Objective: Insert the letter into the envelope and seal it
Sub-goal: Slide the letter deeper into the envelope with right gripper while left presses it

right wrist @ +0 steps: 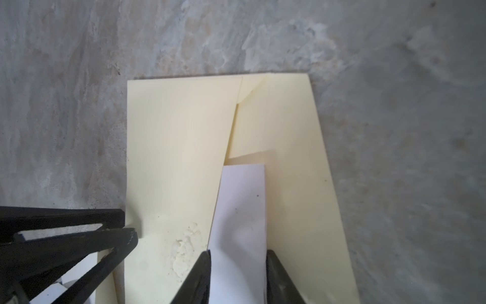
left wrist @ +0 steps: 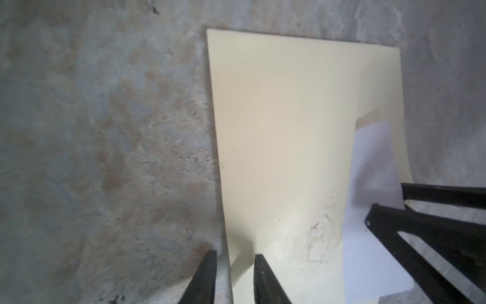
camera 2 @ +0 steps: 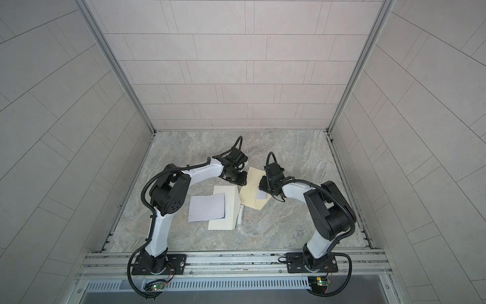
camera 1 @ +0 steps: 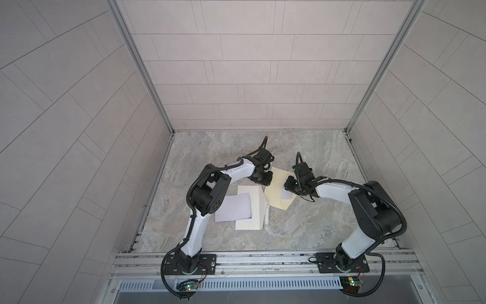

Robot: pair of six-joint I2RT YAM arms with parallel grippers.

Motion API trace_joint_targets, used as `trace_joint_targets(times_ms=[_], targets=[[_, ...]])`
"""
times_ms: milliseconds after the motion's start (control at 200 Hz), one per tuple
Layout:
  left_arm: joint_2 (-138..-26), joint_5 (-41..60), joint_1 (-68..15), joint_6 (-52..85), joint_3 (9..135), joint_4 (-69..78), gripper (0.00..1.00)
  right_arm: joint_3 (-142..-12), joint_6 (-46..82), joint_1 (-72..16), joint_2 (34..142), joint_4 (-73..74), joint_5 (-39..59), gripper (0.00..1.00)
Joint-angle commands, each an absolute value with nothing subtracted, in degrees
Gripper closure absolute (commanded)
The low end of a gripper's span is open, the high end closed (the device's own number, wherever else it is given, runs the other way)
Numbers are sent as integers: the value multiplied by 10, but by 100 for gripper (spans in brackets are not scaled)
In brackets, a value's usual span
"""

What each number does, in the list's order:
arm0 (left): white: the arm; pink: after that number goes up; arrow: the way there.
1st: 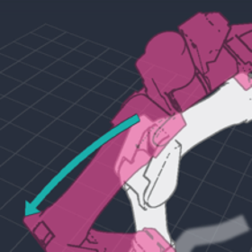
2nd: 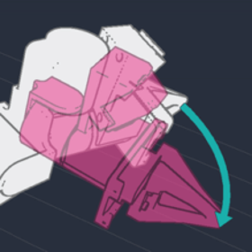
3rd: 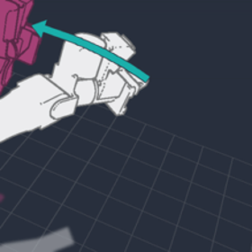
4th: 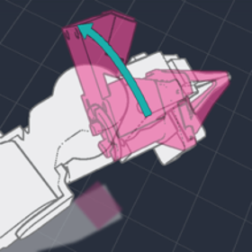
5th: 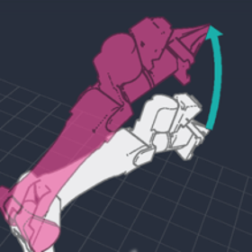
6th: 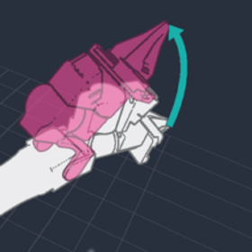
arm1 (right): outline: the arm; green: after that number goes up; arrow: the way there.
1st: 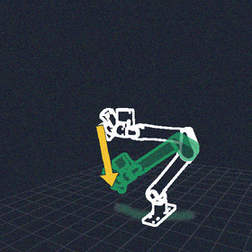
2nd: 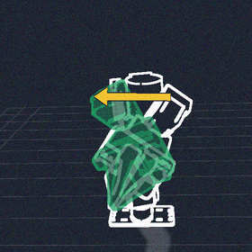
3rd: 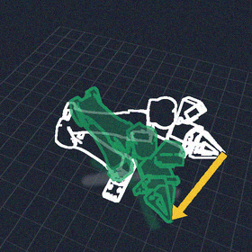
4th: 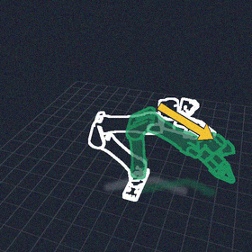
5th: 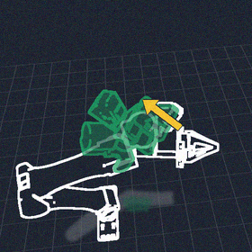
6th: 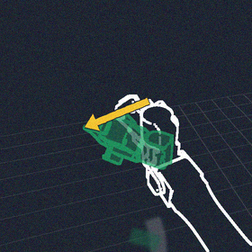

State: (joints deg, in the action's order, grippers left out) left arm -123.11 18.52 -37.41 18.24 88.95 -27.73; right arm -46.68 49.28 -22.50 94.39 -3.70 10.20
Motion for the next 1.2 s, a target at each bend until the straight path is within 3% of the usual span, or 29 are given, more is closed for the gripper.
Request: trace_joint_targets(times_ms=[0,435,786,1196], targets=[[-1212,191,-374,171,889,-287,76,-489,482,-227,921,-105,67,60],[-1221,189,-374,173,896,-295,78,-522,464,-228,935,-214,103,60],[-1222,194,-374,173,896,-294,79,-580,440,-228,999,-257,196,62],[-1222,210,-376,168,896,-288,79,-614,438,-232,1063,-205,268,64]])
